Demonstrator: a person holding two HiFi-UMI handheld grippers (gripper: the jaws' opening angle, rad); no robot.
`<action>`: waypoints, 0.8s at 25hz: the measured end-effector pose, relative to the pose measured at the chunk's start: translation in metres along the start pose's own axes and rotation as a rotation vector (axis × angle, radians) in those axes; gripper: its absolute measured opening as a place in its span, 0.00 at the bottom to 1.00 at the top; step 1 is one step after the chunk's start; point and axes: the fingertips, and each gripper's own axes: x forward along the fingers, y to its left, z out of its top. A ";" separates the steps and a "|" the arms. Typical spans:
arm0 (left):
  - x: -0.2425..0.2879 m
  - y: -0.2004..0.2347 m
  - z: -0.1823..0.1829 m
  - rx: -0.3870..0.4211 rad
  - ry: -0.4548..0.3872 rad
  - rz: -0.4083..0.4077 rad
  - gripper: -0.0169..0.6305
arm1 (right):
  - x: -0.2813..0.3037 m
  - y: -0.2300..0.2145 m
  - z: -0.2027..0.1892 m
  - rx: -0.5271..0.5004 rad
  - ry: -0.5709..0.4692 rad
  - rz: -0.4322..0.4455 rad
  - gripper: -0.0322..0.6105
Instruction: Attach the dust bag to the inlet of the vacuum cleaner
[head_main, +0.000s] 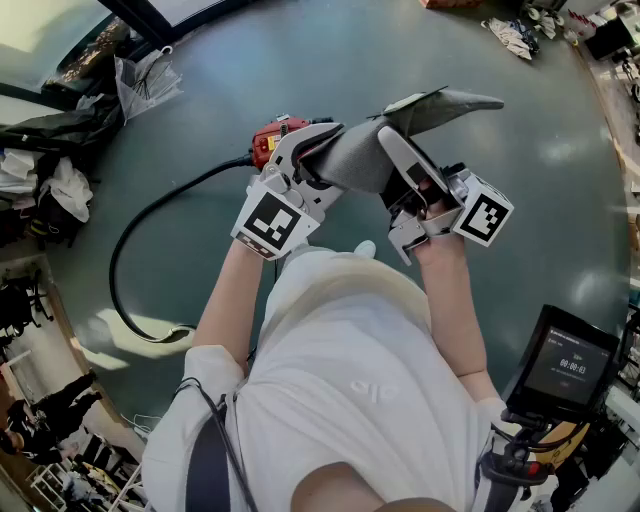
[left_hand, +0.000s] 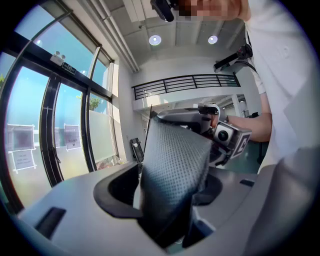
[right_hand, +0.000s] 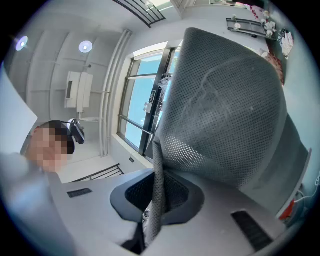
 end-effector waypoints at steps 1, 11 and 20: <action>0.000 -0.001 0.002 -0.007 -0.012 0.011 0.39 | -0.003 -0.003 -0.001 0.019 -0.012 0.004 0.08; 0.001 0.007 -0.018 -0.403 0.022 0.150 0.05 | -0.012 -0.021 -0.009 0.193 0.057 0.144 0.08; -0.016 0.087 -0.074 -0.917 -0.067 0.449 0.05 | -0.023 -0.088 0.006 0.461 0.140 0.289 0.12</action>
